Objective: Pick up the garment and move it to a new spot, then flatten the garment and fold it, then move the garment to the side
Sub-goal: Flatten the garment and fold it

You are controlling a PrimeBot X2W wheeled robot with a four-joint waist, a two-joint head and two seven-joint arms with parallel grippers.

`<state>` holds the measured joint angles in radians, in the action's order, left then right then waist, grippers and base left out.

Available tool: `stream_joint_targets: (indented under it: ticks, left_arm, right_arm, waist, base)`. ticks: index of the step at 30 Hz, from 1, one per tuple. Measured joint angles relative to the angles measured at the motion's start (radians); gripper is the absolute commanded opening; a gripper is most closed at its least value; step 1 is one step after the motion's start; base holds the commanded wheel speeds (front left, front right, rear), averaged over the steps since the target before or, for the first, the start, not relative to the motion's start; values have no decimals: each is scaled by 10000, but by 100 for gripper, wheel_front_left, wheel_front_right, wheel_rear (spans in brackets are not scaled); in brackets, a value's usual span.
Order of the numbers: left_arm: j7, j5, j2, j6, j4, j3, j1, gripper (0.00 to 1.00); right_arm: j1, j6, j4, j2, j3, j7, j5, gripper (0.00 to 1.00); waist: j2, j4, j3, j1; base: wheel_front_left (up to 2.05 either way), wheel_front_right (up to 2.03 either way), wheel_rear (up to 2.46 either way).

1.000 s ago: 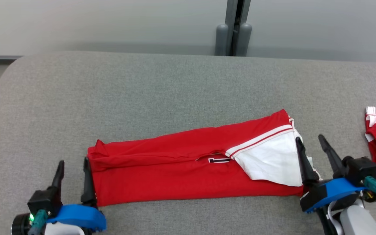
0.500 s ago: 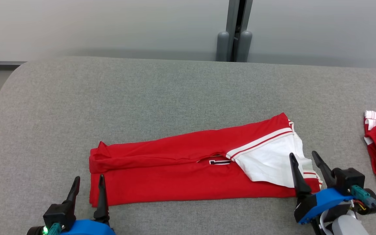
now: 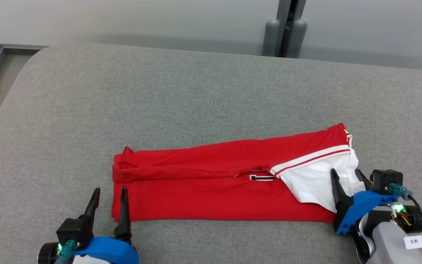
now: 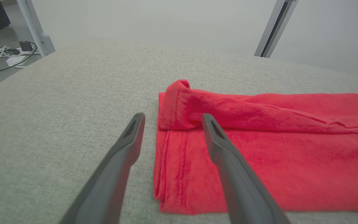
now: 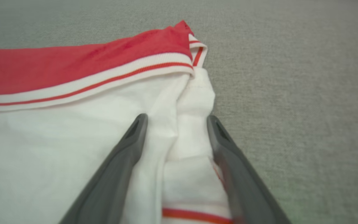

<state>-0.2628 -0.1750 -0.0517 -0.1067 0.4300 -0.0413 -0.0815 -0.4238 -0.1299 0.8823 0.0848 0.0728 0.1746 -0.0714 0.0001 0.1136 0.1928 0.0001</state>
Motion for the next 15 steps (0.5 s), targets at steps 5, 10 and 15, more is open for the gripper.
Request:
stream_joint_targets:
  ticks: [5,10,15]
  left_arm:
    - [0,0,2,4,17,125,-3,100]
    - [0,-27,-2,8,-10,182,69,100]
    - [0,-105,0,10,-10,50,137,100]
  right_arm:
    - [-206,69,529,0,-562,169,-970,0]
    - [-153,-27,608,12,-514,734,-1383,0]
    - [291,-19,157,813,194,842,-1377,0]
  waist:
    - [0,1,22,-1]
    - [0,-277,-84,0]
    - [0,-669,-287,0]
  base:
    - [0,0,0]
    - [0,0,0]
    - [0,0,0]
